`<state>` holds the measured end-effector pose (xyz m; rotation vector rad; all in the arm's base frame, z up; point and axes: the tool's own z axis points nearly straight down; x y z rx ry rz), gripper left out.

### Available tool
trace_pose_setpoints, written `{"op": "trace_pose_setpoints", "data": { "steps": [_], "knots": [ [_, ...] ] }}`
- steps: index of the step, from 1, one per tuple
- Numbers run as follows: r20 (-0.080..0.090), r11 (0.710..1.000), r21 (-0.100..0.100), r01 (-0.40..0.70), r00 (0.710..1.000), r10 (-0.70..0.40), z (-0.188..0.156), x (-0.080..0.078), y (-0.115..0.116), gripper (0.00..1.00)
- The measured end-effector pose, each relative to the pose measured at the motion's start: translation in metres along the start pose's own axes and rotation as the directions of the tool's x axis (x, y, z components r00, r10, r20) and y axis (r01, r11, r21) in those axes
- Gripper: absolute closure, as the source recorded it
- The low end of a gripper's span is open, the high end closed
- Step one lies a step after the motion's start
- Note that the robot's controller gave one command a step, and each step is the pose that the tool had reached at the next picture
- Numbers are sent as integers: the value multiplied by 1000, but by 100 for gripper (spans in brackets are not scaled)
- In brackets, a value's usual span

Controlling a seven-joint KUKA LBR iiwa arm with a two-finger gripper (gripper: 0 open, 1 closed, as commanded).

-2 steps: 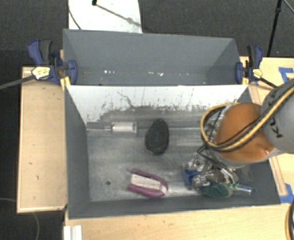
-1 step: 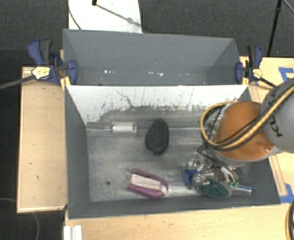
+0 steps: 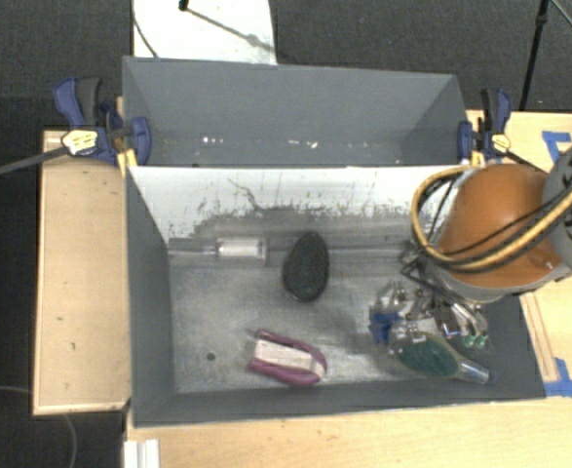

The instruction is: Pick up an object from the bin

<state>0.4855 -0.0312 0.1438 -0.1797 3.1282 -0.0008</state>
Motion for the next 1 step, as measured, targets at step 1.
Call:
{"op": "trace_pose_setpoints", "data": {
  "steps": [1],
  "knots": [
    [-1, 1000, 0, -5, 1000, 5, -46, -2, 0, 100]
  ]
}}
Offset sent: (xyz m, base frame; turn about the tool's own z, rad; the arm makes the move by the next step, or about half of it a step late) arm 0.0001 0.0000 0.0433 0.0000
